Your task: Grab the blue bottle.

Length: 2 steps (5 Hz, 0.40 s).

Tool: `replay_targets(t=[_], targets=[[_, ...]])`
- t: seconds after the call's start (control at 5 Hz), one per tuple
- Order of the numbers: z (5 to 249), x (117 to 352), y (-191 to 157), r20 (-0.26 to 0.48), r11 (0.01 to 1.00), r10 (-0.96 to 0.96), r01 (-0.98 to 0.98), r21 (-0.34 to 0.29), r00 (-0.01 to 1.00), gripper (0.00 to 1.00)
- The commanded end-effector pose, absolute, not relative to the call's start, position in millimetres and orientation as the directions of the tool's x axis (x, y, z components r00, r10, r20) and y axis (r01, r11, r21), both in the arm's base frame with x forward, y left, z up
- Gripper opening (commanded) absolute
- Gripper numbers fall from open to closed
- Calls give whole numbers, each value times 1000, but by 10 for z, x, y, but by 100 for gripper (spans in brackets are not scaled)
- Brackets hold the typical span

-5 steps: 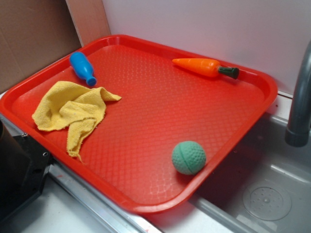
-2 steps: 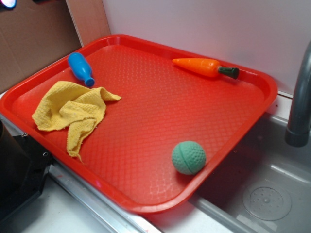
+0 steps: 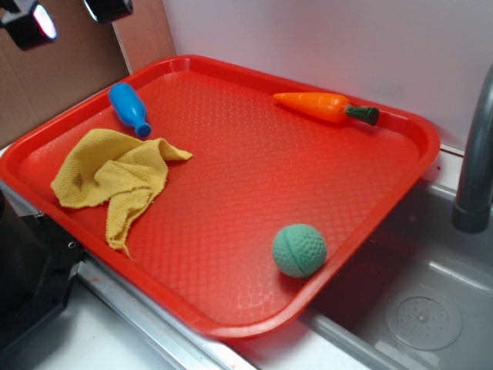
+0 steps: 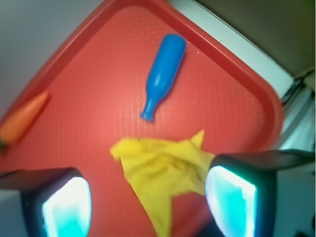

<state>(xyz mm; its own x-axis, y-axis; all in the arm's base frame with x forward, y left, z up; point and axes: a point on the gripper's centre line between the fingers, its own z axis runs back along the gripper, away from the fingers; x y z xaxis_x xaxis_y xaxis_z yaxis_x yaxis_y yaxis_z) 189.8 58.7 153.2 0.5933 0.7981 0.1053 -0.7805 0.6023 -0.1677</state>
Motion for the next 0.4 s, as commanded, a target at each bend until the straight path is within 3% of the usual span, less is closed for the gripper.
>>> replay_targets(t=[0.0, 0.2], targets=[[1106, 2097, 969, 140, 446, 893, -879, -168, 427, 100], [822, 2191, 1103, 124, 407, 912, -900, -155, 391, 100]])
